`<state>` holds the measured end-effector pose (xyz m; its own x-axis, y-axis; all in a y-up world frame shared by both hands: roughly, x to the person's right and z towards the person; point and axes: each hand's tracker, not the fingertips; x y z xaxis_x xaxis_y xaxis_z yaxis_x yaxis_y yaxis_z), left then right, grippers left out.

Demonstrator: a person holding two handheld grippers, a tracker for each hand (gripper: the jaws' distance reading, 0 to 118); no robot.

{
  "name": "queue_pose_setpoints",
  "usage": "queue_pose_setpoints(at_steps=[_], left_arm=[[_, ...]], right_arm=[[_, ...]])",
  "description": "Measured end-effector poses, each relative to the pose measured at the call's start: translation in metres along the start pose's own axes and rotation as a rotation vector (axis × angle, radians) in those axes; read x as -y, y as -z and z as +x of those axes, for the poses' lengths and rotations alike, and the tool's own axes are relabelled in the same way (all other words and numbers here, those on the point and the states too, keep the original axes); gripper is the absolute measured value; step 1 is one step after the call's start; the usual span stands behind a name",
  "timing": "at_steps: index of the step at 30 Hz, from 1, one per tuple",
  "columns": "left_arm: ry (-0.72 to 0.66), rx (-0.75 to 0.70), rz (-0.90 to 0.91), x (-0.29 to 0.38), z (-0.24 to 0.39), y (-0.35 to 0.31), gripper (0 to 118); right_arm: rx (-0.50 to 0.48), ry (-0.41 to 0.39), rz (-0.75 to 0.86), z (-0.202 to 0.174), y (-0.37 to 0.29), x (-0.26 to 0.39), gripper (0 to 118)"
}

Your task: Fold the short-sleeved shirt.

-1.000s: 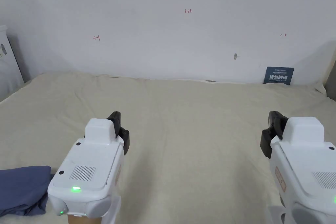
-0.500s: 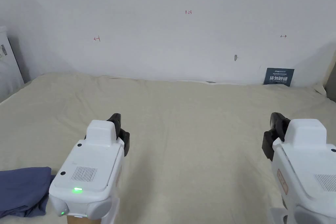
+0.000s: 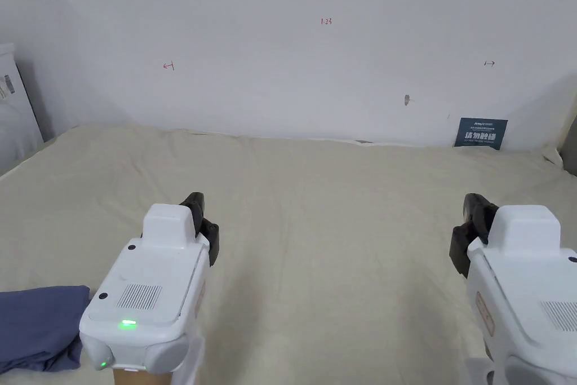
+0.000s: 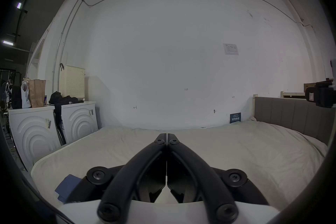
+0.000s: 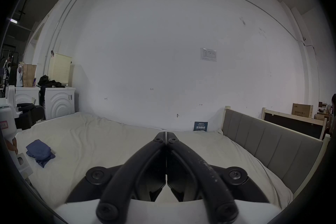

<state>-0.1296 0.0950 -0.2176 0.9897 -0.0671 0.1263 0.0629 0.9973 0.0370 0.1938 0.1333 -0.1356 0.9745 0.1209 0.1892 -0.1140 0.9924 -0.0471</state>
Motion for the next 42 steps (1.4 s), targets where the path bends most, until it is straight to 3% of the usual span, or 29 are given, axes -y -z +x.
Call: queue_pose_setpoints(at_steps=[9, 11, 13, 15, 16, 19, 20, 42], left_arm=[[-0.004, -0.007, -0.004, 0.0012, -0.0015, 0.0006, 1], [-0.01, -0.006, -0.002, 0.0012, -0.0024, 0.0007, 12], [-0.018, -0.004, 0.001, 0.0008, -0.0037, 0.0005, 15], [-0.029, 0.001, -0.001, 0.0001, -0.005, 0.001, 41], [-0.035, 0.004, -0.003, -0.0001, -0.0056, 0.0015, 64], [-0.04, 0.008, -0.015, 0.0004, -0.0067, 0.0042, 114], [-0.036, 0.004, -0.015, 0.001, -0.0064, 0.0046, 118], [-0.043, -0.006, 0.018, -0.0019, -0.0036, 0.0029, 118]], right_arm=[[0.0, -0.006, -0.001, -0.0011, 0.0017, -0.0012, 2], [0.003, -0.007, -0.005, -0.0012, 0.002, -0.0007, 14], [0.005, -0.009, -0.011, -0.0013, 0.0025, 0.0002, 18], [-0.006, -0.005, -0.021, -0.0007, 0.0036, 0.0015, 43], [-0.006, -0.003, -0.023, -0.0008, 0.0042, 0.0021, 65], [0.013, 0.001, -0.03, -0.0015, 0.006, 0.0038, 118], [0.021, -0.001, -0.03, -0.0017, 0.0064, 0.0042, 118], [0.024, 0.028, -0.014, -0.0001, 0.0057, 0.0013, 118]])
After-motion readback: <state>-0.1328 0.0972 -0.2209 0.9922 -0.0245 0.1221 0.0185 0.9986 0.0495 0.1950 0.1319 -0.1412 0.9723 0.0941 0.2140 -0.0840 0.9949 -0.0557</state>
